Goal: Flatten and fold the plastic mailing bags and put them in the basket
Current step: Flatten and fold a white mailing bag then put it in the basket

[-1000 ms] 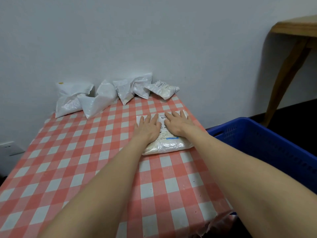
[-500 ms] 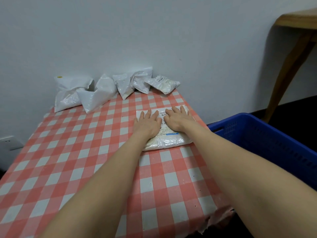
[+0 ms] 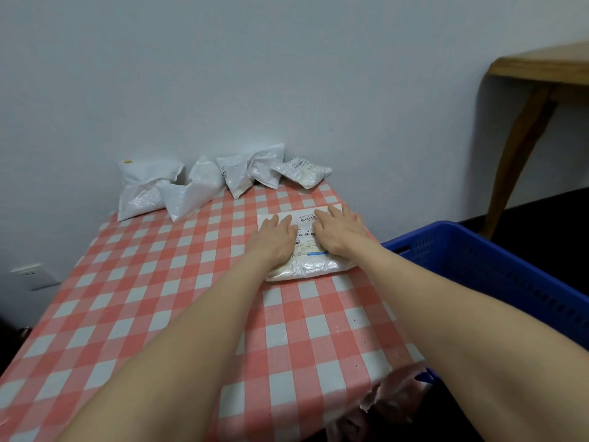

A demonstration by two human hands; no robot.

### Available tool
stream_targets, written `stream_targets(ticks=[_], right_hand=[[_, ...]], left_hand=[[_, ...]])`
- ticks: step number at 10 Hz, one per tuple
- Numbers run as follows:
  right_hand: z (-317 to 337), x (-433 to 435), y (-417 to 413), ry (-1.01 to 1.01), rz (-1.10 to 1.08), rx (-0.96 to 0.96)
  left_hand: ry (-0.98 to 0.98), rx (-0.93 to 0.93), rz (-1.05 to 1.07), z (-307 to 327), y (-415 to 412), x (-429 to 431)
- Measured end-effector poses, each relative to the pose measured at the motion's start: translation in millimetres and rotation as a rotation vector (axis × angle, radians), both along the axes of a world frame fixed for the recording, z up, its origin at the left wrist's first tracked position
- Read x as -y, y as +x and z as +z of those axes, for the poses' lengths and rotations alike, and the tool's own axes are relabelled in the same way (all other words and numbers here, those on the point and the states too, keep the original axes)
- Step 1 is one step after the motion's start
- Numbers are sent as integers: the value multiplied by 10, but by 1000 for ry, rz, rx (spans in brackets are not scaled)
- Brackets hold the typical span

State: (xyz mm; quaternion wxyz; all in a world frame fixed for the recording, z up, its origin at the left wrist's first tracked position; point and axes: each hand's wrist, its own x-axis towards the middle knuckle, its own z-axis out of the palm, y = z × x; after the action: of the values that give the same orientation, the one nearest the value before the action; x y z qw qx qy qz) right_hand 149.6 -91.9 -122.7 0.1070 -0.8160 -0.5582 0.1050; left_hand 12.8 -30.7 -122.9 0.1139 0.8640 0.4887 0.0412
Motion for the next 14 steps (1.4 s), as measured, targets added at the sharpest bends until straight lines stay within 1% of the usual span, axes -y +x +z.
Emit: stream_targets(ticks=[1, 2, 3, 4, 14], right_hand=[[71, 81, -71, 16, 24, 44], [13, 144, -155, -22, 79, 26], [-114, 184, -186, -57, 73, -8], [-170, 186, -195, -61, 53, -27], [-187, 167, -215, -75, 29, -66]], left_hand=[[20, -5, -45, 45, 2, 116], [18, -3, -75, 24, 18, 248], [-18, -25, -63, -79, 4, 319], [-45, -3, -46, -159, 2, 309], [-50, -51, -22, -200, 35, 279]])
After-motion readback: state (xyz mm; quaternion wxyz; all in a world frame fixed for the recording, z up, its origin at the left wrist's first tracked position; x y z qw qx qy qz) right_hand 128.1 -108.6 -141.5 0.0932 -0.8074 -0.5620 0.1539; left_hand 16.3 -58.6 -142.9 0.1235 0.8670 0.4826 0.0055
